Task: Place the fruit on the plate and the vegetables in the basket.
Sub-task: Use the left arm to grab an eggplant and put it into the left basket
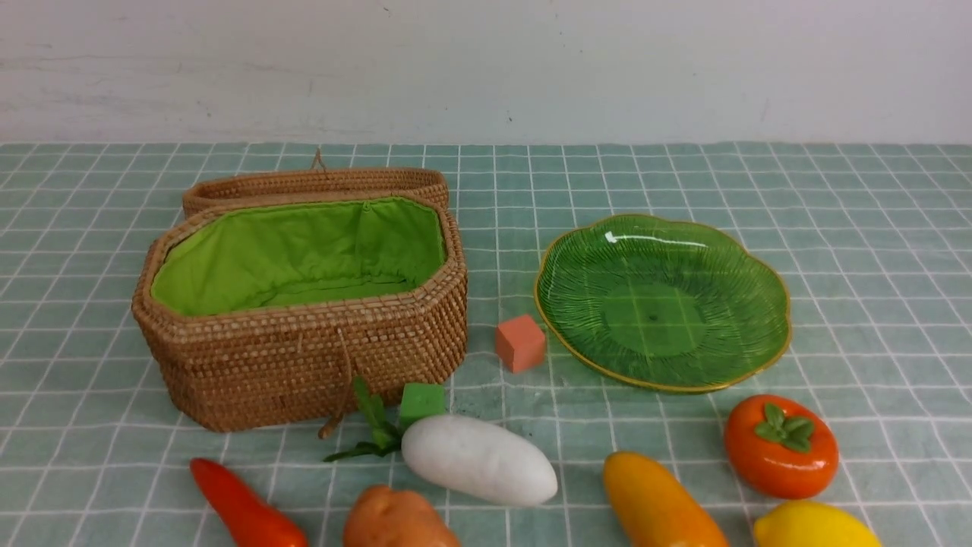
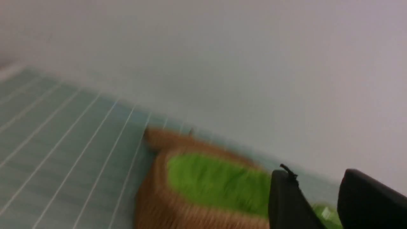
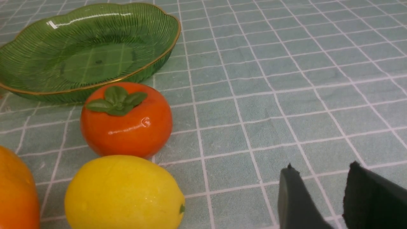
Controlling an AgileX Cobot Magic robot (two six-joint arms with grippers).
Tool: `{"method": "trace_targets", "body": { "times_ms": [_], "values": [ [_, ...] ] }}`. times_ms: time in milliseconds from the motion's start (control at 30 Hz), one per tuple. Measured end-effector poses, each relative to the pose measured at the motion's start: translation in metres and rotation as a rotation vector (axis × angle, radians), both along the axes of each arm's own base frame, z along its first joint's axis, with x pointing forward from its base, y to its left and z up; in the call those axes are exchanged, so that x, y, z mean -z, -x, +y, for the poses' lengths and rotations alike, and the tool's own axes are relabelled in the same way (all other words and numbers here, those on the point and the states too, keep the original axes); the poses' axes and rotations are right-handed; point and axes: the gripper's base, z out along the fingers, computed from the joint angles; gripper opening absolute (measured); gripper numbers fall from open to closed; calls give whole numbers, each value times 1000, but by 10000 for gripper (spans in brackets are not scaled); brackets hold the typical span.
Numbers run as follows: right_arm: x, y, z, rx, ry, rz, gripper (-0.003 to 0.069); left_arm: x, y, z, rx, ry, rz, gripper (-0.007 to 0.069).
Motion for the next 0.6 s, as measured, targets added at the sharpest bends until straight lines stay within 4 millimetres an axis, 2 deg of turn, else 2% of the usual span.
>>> {"method": "trace_targets", "body": {
  "times_ms": [33, 67, 100, 167, 367, 567, 600],
  "values": [
    [0, 0, 0, 0, 0, 0, 240, 9, -9, 0, -8, -14, 105, 239],
    [0, 0, 0, 0, 0, 0, 240, 11, -10, 1, -10, -17, 132, 239],
    [0, 0, 0, 0, 0, 0, 240, 21, -25, 2, -24, -47, 246, 239],
    [0, 0, 0, 0, 0, 0, 240, 31, -40, 1, -35, -39, 349, 239],
    [0, 0, 0, 0, 0, 0, 240, 62, -60, -3, -103, 89, 695, 239],
    [0, 0, 0, 0, 0, 0, 240, 83, -80, -2, -209, 134, 865, 277],
    [0, 0, 0, 0, 0, 0, 240, 92, -89, -2, -236, 147, 915, 309]
  ]
}}
